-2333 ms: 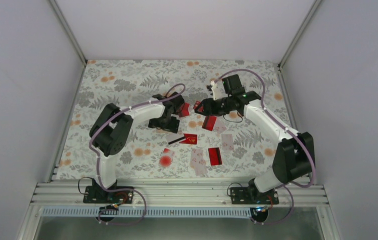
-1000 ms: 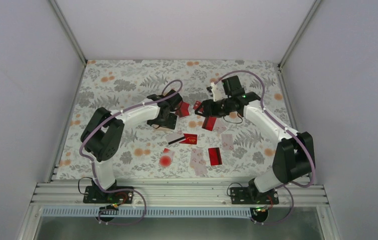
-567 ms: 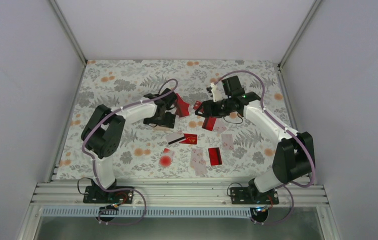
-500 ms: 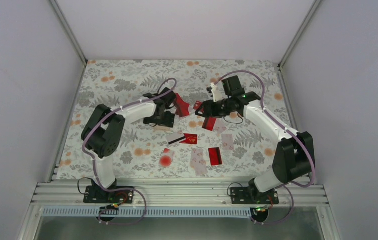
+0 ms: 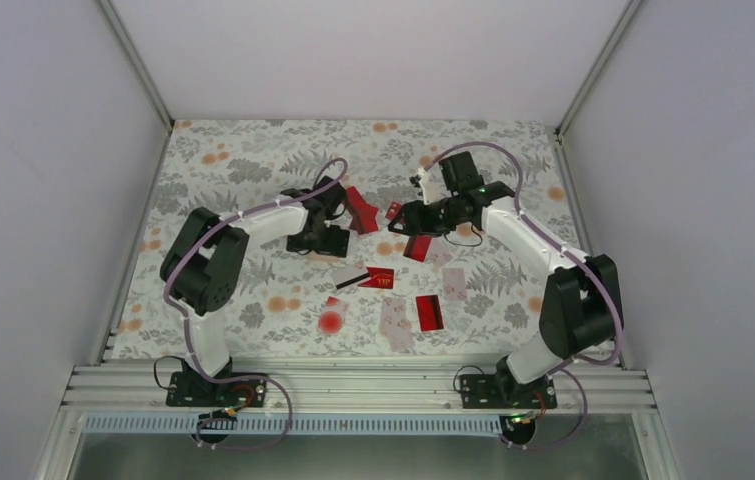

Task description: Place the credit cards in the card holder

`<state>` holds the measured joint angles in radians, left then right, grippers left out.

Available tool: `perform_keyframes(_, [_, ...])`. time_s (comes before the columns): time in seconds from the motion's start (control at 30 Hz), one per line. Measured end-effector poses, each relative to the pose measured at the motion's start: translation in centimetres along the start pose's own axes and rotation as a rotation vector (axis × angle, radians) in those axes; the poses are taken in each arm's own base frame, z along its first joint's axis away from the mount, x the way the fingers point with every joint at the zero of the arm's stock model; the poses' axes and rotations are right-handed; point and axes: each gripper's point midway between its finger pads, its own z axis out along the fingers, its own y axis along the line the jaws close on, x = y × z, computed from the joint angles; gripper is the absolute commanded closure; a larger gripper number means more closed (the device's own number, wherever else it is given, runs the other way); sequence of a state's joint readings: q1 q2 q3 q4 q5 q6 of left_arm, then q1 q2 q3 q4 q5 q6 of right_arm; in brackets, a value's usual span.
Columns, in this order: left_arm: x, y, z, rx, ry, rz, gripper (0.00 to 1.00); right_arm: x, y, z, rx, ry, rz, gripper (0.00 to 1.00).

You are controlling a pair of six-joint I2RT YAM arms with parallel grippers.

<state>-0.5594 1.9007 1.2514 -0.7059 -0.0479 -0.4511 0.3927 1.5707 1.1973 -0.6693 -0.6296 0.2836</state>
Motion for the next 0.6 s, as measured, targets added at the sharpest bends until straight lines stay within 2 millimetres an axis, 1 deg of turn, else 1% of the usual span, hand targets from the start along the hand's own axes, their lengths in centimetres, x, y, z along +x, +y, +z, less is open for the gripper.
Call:
perform_keyframes(0.1, [0.02,-0.11,0.0,0.004,0.001,0.001,0.0,-0.02,-0.05,0.15,-0.002,0.004,0.002,0.5])
perform_keyframes(0.33, [0.45,0.19,0.49,-0.011,0.013,0.002,0.13,0.01,-0.11,0.23,-0.002,0.007,0.004,0.5])
perform_keyframes(0.47, [0.43,0.17,0.51,-0.01,0.012,0.005,0.21,0.0,-0.1,0.23,-0.002,0.006,0.004,0.5])
perform_keyframes(0.6, [0.45,0.11,0.5,-0.009,0.013,0.007,0.26,-0.11,0.21,0.23,-0.02,0.004,-0.001,0.5])
